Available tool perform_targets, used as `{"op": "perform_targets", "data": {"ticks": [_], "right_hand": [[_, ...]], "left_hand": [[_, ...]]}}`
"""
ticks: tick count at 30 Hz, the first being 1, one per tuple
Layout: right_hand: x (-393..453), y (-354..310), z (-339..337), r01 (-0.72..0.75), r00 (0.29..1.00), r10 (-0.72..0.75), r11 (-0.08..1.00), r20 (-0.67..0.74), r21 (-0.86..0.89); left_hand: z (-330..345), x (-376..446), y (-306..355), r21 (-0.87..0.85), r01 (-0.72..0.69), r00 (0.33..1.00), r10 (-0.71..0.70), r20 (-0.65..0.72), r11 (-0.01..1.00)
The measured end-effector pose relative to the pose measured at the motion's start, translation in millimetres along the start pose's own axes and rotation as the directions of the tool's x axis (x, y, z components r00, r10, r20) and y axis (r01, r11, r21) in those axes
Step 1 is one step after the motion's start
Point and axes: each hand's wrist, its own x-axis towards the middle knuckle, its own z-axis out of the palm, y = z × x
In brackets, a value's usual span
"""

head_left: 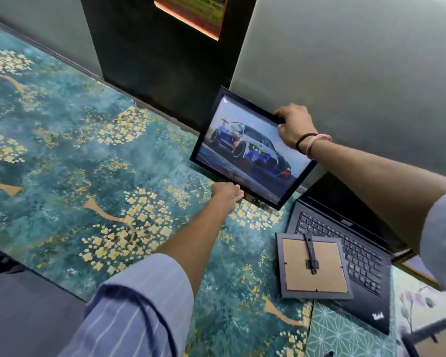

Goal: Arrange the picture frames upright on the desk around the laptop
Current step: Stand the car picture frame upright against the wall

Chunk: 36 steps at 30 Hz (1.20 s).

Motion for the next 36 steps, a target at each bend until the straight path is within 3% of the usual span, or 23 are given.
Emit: {"op": "perform_targets", "data": {"ticks": [13,31,36], "right_hand": [[-16,13,9,0.054,0.995,-0.070,0.979,-0.075,-0.197],[-24,32,11,0.009,0.997,-0.018,0.994,-0.080,-0.105],[-24,32,8,0.024,0.996,-0.031,0.996,-0.087,-0.089]], "left_hand": [[29,10,-9,-0.029,0.003,1.000,-0.003,-0.010,1.000],[45,27,-19,0.051,0.000,0.995,0.005,-0.101,0.999],[47,25,-18,0.011,0.018,0.999,-0.017,-0.045,1.000]]}}
